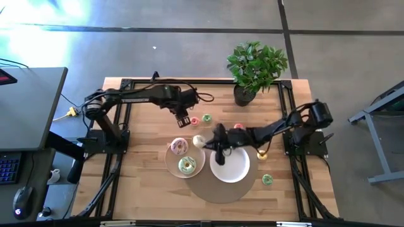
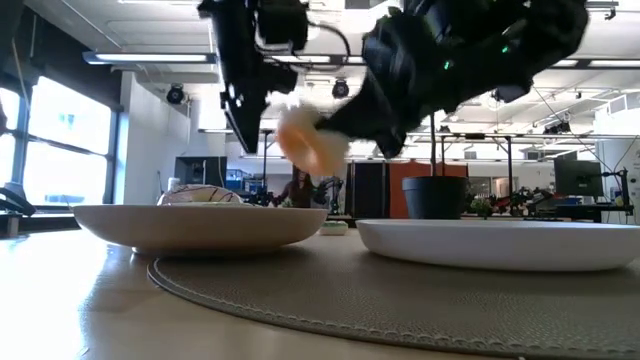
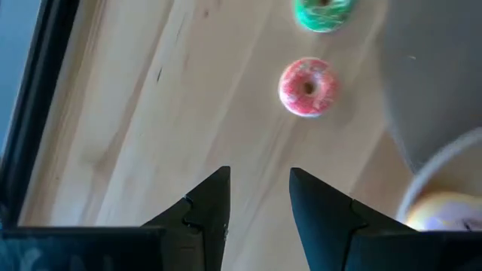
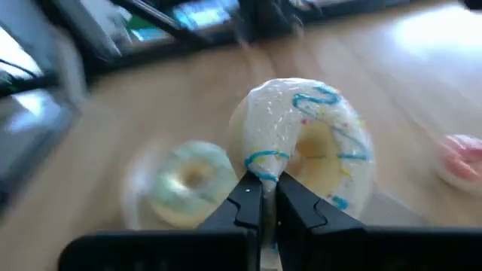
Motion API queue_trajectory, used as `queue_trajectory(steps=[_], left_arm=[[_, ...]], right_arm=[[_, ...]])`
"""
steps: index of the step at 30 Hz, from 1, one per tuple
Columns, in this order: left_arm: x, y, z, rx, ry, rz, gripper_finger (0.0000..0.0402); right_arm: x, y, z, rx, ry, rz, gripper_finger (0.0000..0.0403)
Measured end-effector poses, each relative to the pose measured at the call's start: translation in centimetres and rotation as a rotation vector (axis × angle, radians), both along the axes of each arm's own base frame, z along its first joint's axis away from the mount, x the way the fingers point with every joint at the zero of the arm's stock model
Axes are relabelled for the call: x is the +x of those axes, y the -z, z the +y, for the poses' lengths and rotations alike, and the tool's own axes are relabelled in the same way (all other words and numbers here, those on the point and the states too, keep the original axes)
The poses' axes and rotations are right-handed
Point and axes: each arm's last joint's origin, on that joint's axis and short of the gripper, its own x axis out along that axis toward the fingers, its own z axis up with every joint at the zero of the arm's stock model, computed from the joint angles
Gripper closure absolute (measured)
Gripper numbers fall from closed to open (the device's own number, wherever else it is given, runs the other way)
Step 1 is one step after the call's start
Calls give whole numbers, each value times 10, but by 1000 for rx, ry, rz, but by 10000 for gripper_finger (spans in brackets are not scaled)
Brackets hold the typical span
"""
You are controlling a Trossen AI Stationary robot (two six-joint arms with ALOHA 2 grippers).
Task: Pick & Place donuts
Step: Put the large white donut on the brown plate
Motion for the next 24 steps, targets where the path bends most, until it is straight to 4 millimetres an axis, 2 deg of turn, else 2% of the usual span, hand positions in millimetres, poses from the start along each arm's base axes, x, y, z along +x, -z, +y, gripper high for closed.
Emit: queue_trajectory(steps=[5, 9, 12, 14, 17, 20, 24], left_arm=[[-12, -23, -8, 22, 46, -66, 269], [-23, -40, -11, 22, 49, -131, 269], [-26, -46, -12, 21, 54, -165, 269], [-30, -44, -13, 1, 63, -165, 269], [-28, -37, -13, 6, 89, -193, 269], [-30, -19, -14, -27, 98, -149, 269], [-31, -6, -15, -29, 117, -136, 269]], right_arm=[[24, -6, 15, -24, 40, -42, 392], [54, 7, 24, -43, 31, 47, 390], [71, 16, 32, -95, 96, 150, 389], [77, 20, 37, -164, 142, 211, 389], [83, 10, 44, -196, 156, 242, 388], [82, 9, 47, -182, 156, 300, 387], [82, 9, 51, -202, 124, 309, 374]])
